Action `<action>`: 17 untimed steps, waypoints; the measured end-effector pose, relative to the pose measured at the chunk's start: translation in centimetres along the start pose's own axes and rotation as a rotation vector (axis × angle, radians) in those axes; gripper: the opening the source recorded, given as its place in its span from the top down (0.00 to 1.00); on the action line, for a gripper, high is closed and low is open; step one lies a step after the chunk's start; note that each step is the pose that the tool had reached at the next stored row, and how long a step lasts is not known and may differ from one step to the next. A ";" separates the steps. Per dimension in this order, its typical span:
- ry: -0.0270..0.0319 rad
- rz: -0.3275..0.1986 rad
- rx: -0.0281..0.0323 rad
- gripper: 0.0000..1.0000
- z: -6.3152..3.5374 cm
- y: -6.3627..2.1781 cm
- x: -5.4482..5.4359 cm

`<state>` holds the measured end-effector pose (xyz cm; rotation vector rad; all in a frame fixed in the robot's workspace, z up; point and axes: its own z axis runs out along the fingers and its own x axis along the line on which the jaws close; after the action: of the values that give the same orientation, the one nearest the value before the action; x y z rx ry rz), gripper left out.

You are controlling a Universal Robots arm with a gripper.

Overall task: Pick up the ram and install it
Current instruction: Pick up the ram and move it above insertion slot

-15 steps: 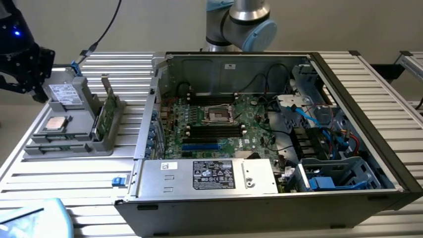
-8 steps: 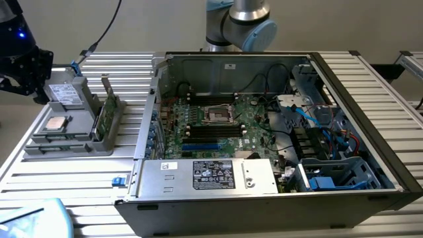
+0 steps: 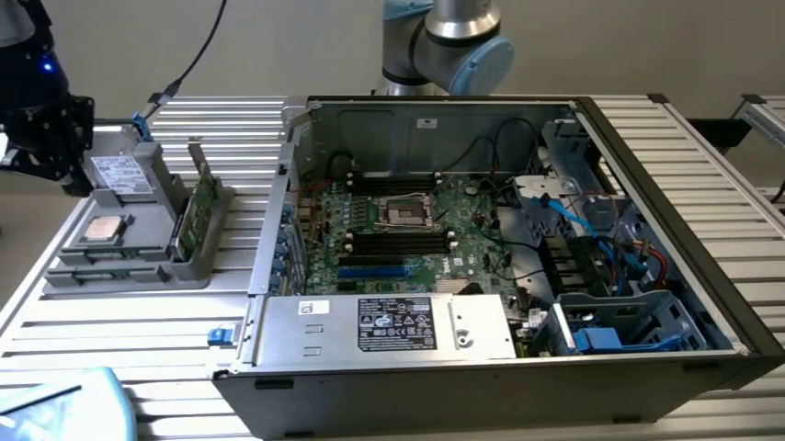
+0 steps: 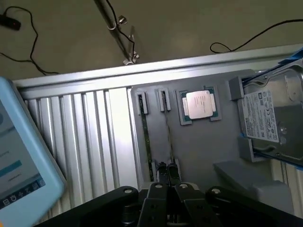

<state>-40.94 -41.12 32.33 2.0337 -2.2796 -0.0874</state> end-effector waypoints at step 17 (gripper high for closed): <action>0.0114 -0.133 0.0032 0.69 0.79 0.26 0.0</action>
<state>-41.28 -41.12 31.56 2.1796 -2.1374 -0.0806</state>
